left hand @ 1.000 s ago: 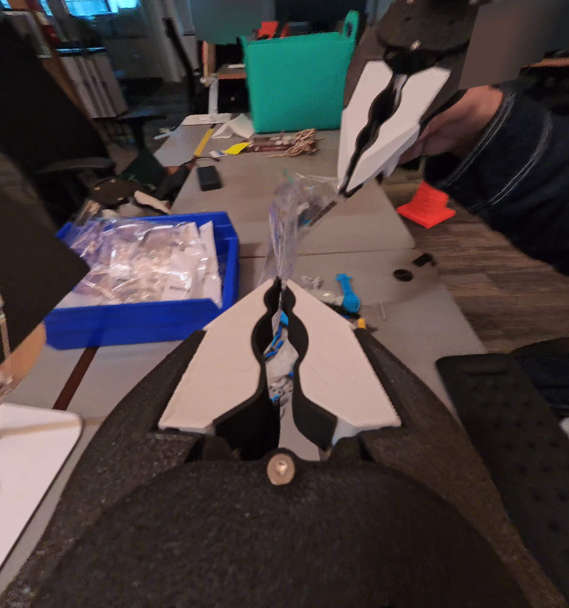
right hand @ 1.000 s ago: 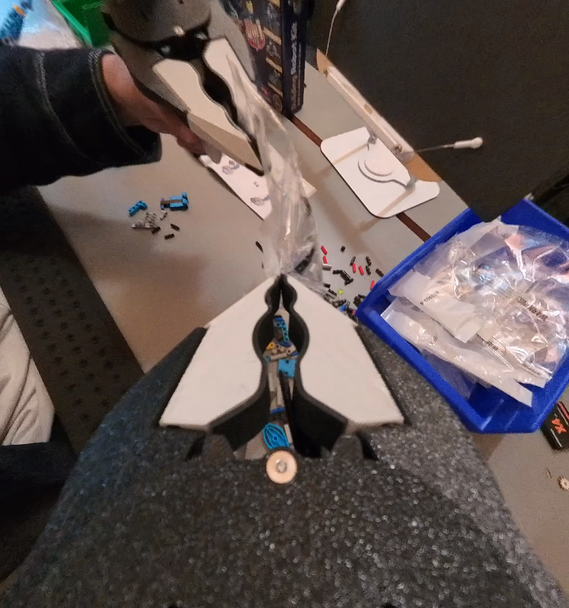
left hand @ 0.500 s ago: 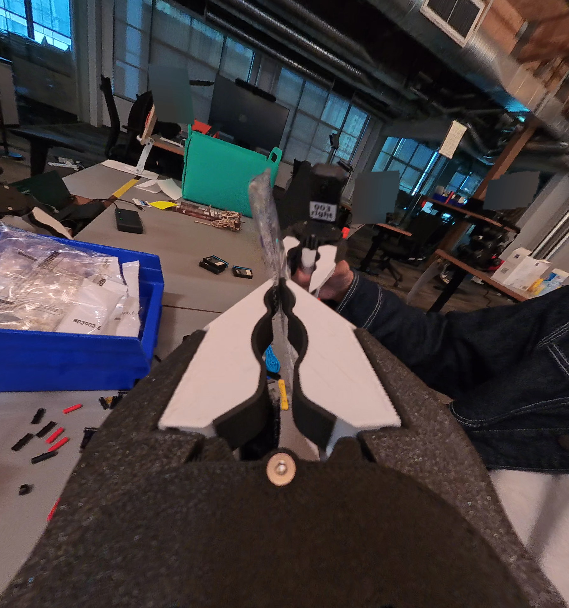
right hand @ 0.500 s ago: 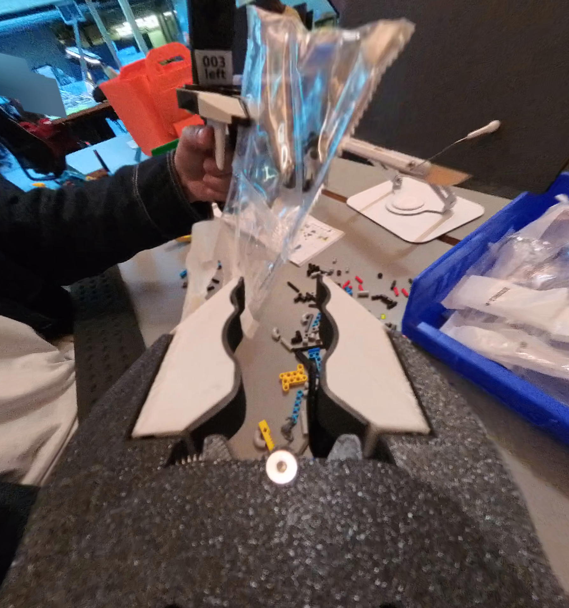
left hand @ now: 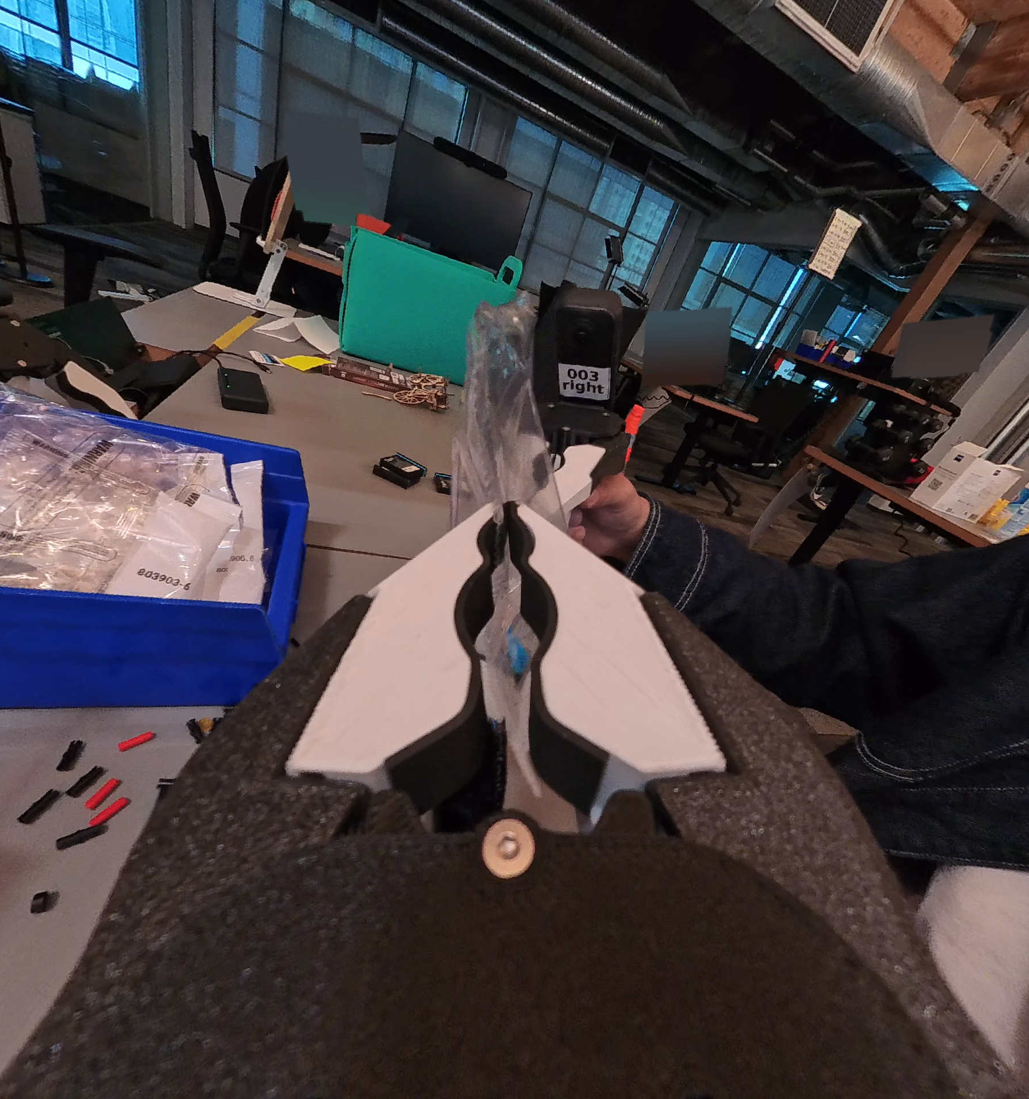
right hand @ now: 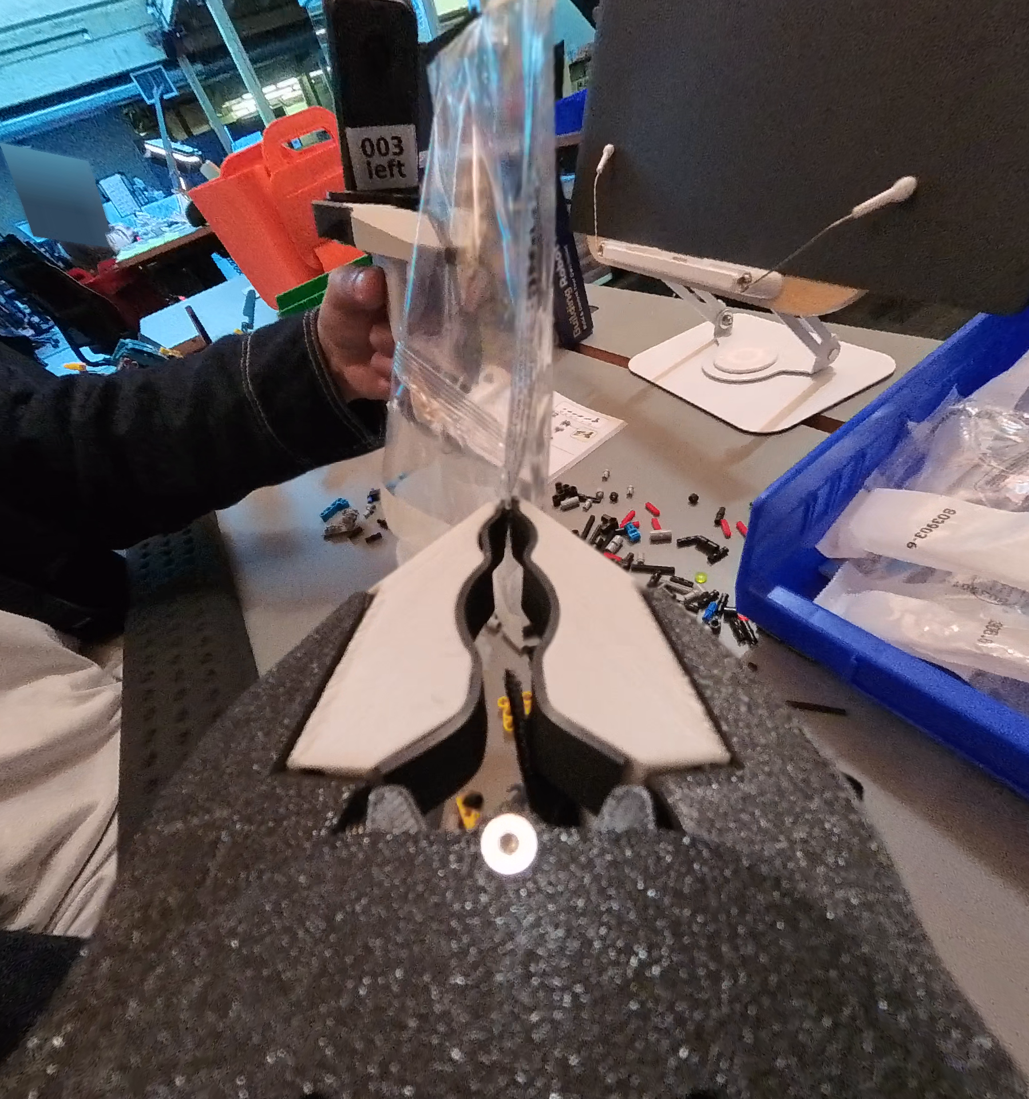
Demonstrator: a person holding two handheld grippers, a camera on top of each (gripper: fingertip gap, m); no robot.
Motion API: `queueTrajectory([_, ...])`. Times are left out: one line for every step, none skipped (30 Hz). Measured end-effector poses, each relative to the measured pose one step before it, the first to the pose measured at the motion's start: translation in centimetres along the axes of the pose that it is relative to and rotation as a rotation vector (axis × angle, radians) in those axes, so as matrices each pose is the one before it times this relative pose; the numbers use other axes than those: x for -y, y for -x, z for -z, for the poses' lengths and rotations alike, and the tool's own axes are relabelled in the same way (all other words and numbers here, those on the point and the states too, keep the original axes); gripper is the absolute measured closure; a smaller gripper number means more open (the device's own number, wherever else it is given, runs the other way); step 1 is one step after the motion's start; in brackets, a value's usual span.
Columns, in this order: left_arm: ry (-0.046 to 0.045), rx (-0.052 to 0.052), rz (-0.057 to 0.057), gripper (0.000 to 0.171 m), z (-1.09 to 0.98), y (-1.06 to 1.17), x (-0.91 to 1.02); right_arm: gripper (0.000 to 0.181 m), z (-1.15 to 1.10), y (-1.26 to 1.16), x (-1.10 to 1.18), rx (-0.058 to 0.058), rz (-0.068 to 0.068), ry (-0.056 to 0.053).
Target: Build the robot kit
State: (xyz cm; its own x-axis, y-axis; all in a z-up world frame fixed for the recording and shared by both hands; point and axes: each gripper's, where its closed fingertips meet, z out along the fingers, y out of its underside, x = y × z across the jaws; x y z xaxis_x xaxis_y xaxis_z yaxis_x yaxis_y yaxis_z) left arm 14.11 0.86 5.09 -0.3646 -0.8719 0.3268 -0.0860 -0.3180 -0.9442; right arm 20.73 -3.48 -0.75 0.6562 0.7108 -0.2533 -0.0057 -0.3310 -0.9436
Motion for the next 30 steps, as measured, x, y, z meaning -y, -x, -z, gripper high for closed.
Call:
queueTrajectory([0.00198,0.0132,-0.0076,0.171,0.02,0.25,-0.033,0.181,0.213,-0.12,0.001,0.0003,-0.0064,-0.0054])
queueTrajectory([0.00019,0.0092,-0.0048,0.171,0.122,0.198,-0.017,0.181,0.279,-0.195,0.011,-0.0047,-0.0041,-0.0091])
queueTrajectory([0.00122,0.002,0.0035,0.171,0.12,0.143,-0.061,0.181,0.284,-0.292,-0.059,-0.0102,-0.0063,-0.0043])
queueTrajectory([0.00652,0.002,0.0035,0.171,0.072,0.125,-0.176,0.181,0.218,-0.214,-0.05,-0.0064,-0.0064,-0.0035])
queueTrajectory([0.00879,0.0055,-0.0007,0.171,0.009,0.14,-0.231,0.181,0.131,0.024,-0.045,0.006,-0.0062,-0.0013])
queueTrajectory([0.00467,0.0051,-0.0021,0.171,-0.008,0.083,-0.141,0.181,-0.008,0.0,-0.077,-0.0015,-0.0003,0.0059])
queueTrajectory([0.00221,0.0021,0.0002,0.171,-0.026,0.016,-0.078,0.181,-0.038,-0.18,-0.076,-0.0143,0.0073,0.0043])
queueTrajectory([0.00041,0.0035,-0.0011,0.171,-0.014,0.006,-0.002,0.181,-0.01,-0.124,-0.008,-0.0086,0.0024,0.0006])
queueTrajectory([-0.0007,0.0084,-0.0029,0.171,-0.006,0.062,0.037,0.181,0.048,-0.03,0.072,0.0007,-0.0058,-0.004])
queueTrajectory([0.00265,0.0052,-0.0019,0.171,0.005,0.001,-0.002,0.181,0.075,-0.112,0.1,-0.0008,-0.0051,-0.0062])
queueTrajectory([0.00801,0.0055,-0.0033,0.169,-0.014,-0.039,-0.052,0.181,0.118,-0.169,0.101,-0.0054,-0.0044,-0.0055])
queueTrajectory([0.00655,0.0103,-0.0064,0.166,0.043,-0.008,-0.029,0.181,0.194,-0.135,0.107,-0.0046,-0.0048,-0.0051])
queueTrajectory([0.00432,0.0127,-0.0072,0.161,0.123,-0.022,0.037,0.181,0.345,-0.29,0.133,-0.0149,-0.0056,-0.005])
queueTrajectory([0.00401,0.0145,-0.0067,0.154,0.256,-0.009,0.108,0.181,0.518,-0.466,0.179,-0.0266,-0.0101,-0.0095])
queueTrajectory([0.0032,0.0179,-0.0071,0.15,0.393,0.035,0.154,0.181,0.726,-0.325,0.301,-0.0156,-0.012,-0.0193])
queueTrajectory([0.00249,0.0231,-0.0113,0.149,0.503,0.106,0.19,0.181,0.944,-0.522,0.332,-0.0169,-0.0158,-0.0188])
queueTrajectory([-0.00271,0.0247,-0.0145,0.148,0.634,0.121,0.297,0.181,1.199,-0.836,0.223,-0.0389,-0.0168,-0.0113])
queueTrajectory([-0.00726,0.0247,-0.0129,0.148,0.722,0.12,0.378,0.181,1.49,-1.065,0.265,-0.0568,-0.0131,-0.0121])
queueTrajectory([-0.00799,0.0221,-0.013,0.148,0.744,0.11,0.407,0.181,1.829,-1.238,0.298,-0.0531,-0.0162,-0.0166])
queueTrajectory([-0.00673,0.0192,-0.0133,0.148,0.722,0.08,0.398,0.181,1.89,-1.018,0.71,-0.0503,-0.0232,-0.0291])
queueTrajectory([-0.00527,0.0193,-0.0134,0.148,0.642,0.102,0.361,0.181,2.112,-1.683,0.562,-0.0683,-0.0336,-0.0376])
queueTrajectory([-0.00402,0.0208,-0.0146,0.148,0.517,0.125,0.313,0.181,2.189,-2.116,0.51,-0.0889,-0.0354,-0.0322])
queueTrajectory([-0.00201,0.0223,-0.0158,0.148,0.397,0.16,0.215,0.181,2.124,-2.419,0.3,-0.092,-0.0358,-0.0242])
queueTrajectory([-0.00132,0.016,-0.0158,0.148,0.268,0.058,0.152,0.181,1.905,-2.594,0.131,-0.0881,-0.0432,-0.0188])
queueTrajectory([-0.00091,0.0101,-0.0095,0.148,0.163,-0.025,0.11,0.181,1.677,-2.691,-0.275,-0.0778,-0.0747,-0.0049])
queueTrajectory([-0.00079,0.0072,-0.003,0.148,0.076,-0.056,0.072,0.181,1.218,-2.276,-0.502,-0.0446,-0.0951,0.0003])
queueTrajectory([-0.00112,0.0037,-0.0019,0.148,0.011,-0.122,0.039,0.181,0.813,-1.887,-0.638,-0.0186,-0.0955,0.0033])
queueTrajectory([0.00112,-0.0015,-0.0032,0.148,-0.065,-0.195,-0.018,0.181,0.382,-1.861,-0.806,-0.0242,-0.0833,0.0062])
queueTrajectory([0.00432,-0.0002,-0.0035,0.148,-0.123,-0.168,-0.067,0.181,-0.139,-1.755,-0.912,-0.0306,-0.0582,0.0148])
queueTrajectory([0.00571,0.0045,-0.004,0.148,-0.163,-0.095,-0.091,0.181,-0.632,-1.209,-1.059,-0.0135,-0.0296,0.0369])
